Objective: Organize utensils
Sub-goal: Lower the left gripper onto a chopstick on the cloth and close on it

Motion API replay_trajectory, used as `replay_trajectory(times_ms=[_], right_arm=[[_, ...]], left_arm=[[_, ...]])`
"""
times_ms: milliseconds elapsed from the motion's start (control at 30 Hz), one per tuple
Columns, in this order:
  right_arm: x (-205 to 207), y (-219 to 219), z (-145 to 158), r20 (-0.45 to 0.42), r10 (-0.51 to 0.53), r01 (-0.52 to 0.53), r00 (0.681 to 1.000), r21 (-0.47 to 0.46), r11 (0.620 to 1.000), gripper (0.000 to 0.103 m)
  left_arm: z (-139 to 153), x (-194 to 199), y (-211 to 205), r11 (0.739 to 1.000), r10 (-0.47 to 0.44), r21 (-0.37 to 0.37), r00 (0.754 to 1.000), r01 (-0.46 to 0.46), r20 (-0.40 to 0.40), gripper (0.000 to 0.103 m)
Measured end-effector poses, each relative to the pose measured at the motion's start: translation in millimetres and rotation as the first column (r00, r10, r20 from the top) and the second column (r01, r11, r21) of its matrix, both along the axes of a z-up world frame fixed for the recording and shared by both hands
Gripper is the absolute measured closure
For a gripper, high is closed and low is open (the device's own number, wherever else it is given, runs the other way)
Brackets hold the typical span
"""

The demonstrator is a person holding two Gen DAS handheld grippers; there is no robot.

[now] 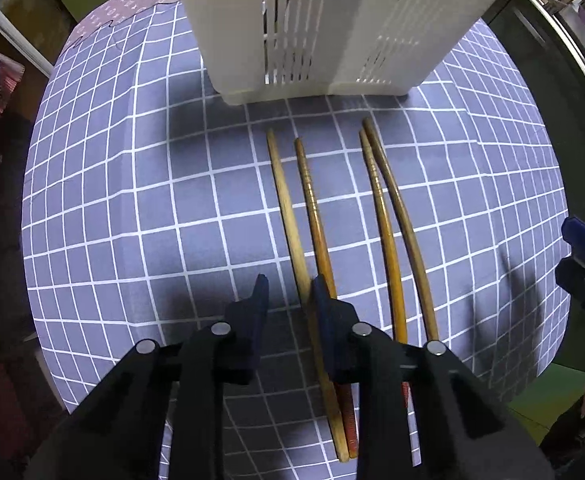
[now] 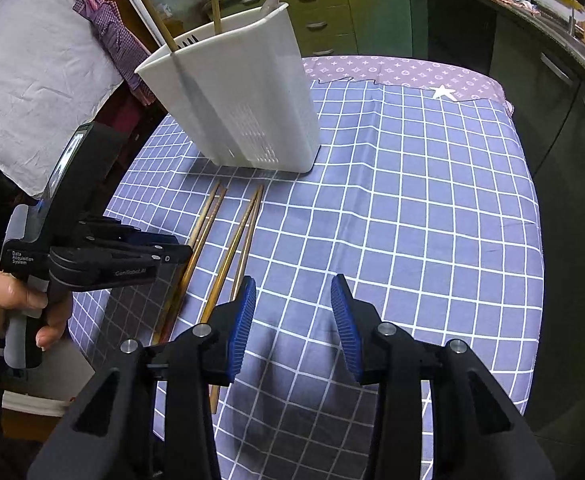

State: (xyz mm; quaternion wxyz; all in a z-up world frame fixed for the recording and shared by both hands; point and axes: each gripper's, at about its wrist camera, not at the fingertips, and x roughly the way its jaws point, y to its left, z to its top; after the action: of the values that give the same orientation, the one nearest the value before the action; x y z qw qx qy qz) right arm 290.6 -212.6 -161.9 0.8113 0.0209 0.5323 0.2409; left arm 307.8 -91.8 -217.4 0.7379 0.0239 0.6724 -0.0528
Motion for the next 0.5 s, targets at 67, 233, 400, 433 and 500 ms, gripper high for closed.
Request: replay_trajectory(times_ms=[67, 233, 400, 433, 500], right_arm=[[-0.1, 1.1, -0.8, -0.003, 0.004, -0.004, 1.0, -0.003, 1.0, 0.063], [-0.9, 1.8, -2.3, -0.008, 0.007, -0.007, 1.0, -0.002, 1.0, 0.063], [-1.1, -2.3, -2.7, -0.008, -0.003, 0.003, 1.0, -0.002, 1.0, 0.061], [-1.5, -3.0, -2.8, -0.009, -0.003, 0.003, 1.0, -0.003, 1.0, 0.061], [-2.9, -3.7, -2.8, -0.01, -0.003, 0.003, 1.0, -0.005, 1.0, 0.061]], left_arm=[[-2.3, 1.3, -6.4, 1.0, -0.004, 0.019, 1.0, 0.004, -0.001, 0.08], [-5.9, 5.4, -20.0, 0.999, -0.017, 0.046, 1.0, 0.018, -0.004, 0.086], [-6.6, 8.7, -25.2, 0.999, -0.018, 0.03, 1.0, 0.019, -0.013, 0.095], [-6.6, 8.8, -24.7, 1.0, -0.014, 0.024, 1.0, 0.015, -0.014, 0.096], [-4.6, 8.6, -21.9, 1.0, -0.005, 0.012, 1.0, 0.005, -0.01, 0.096]])
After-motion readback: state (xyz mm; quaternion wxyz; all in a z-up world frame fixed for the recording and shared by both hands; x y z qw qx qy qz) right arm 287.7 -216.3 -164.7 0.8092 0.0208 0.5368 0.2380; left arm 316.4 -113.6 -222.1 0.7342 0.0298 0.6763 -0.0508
